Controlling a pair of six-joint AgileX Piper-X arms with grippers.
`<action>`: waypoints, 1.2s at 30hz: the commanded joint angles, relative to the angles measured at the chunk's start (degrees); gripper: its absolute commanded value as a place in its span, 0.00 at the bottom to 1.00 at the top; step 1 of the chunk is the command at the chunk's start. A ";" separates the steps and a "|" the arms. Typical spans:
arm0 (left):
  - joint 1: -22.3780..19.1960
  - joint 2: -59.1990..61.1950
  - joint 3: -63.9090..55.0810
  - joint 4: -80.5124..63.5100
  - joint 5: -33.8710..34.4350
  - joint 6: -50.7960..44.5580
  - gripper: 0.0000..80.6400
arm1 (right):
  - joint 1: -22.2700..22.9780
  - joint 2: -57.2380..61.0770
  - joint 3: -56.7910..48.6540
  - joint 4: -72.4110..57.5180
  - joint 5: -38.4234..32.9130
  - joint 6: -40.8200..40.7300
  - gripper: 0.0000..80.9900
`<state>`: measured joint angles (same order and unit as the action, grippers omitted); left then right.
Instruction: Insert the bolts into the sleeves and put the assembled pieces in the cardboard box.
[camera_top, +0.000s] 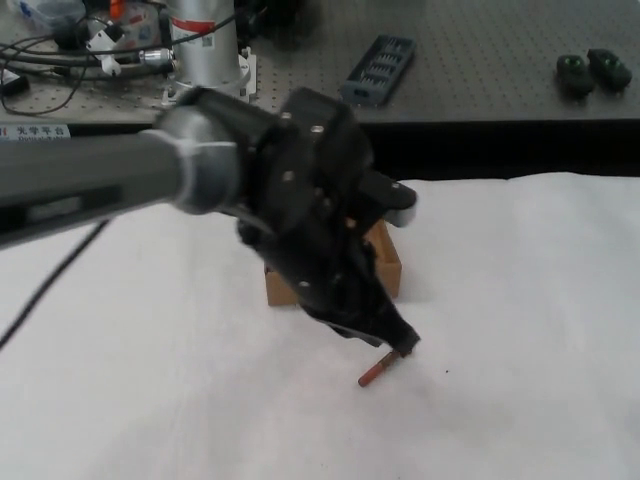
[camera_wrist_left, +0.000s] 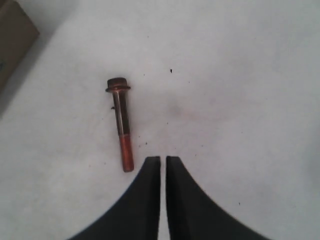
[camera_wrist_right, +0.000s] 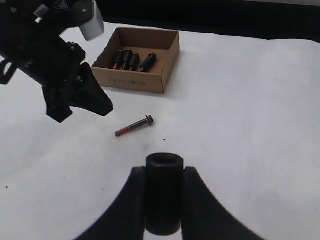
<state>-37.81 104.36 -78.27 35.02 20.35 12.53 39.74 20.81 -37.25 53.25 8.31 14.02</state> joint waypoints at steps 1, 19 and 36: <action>-2.48 7.11 -7.96 5.35 -4.31 1.66 0.04 | -0.32 -2.29 0.25 2.54 0.16 0.94 0.04; -3.54 15.89 -13.04 2.72 -12.42 2.15 0.34 | -0.32 -2.67 0.25 5.19 -0.07 1.82 0.04; -3.54 20.15 -13.74 2.02 -12.42 3.33 0.32 | -0.32 -2.67 0.25 5.19 -0.29 1.82 0.04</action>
<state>-41.21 123.40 -91.75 37.15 8.78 15.30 39.74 18.54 -36.75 58.61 8.42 15.83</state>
